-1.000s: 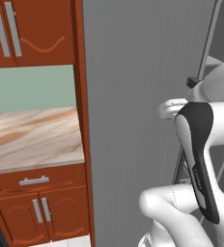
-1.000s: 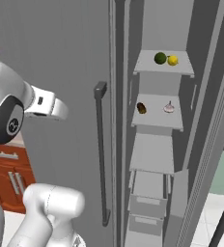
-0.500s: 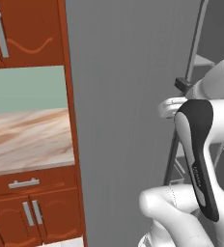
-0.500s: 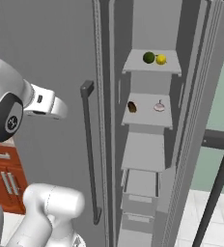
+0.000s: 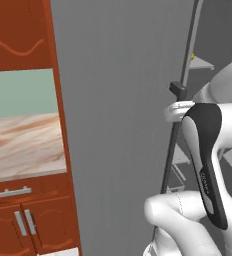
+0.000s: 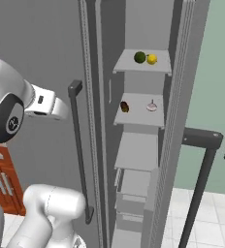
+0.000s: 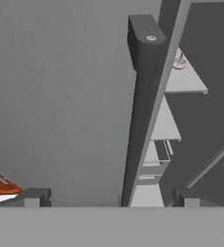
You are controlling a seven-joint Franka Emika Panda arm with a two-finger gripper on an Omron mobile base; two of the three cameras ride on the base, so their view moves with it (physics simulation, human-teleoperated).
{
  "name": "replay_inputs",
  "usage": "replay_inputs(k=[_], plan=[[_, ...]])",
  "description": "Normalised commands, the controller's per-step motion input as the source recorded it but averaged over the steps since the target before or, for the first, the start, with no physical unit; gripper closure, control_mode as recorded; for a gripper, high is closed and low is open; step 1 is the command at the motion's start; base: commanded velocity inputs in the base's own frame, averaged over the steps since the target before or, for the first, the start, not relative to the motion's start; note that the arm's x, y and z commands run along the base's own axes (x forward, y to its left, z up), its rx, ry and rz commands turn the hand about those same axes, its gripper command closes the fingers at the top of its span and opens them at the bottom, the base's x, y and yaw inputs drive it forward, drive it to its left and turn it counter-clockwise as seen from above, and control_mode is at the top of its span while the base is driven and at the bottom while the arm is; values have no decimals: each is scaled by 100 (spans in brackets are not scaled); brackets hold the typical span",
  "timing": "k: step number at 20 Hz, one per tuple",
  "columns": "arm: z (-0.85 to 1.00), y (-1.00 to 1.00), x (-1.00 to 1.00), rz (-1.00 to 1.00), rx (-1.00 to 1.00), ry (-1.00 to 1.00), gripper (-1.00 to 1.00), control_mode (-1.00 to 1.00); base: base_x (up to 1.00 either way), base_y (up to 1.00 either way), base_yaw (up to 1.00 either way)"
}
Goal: Take the lime and lemon from the highest rack and move them to the second highest rack where the garlic and sweet potato are located, to maximize freezer space. Close the freezer door after rearranging.
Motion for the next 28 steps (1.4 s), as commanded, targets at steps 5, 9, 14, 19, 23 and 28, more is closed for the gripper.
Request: replay_inputs(k=[5,9,14,19,23,28], plan=[[0,0,0,0,0,0,-100,100,8,-35,0],[0,0,0,0,0,0,-100,100,9,-35,0],[0,0,0,0,0,0,-100,100,18,-28,0],[0,0,0,0,0,0,-100,100,21,-34,-2],[0,0,0,0,0,0,-100,100,25,-35,-4],[0,0,0,0,0,0,-100,100,31,-29,-6]])
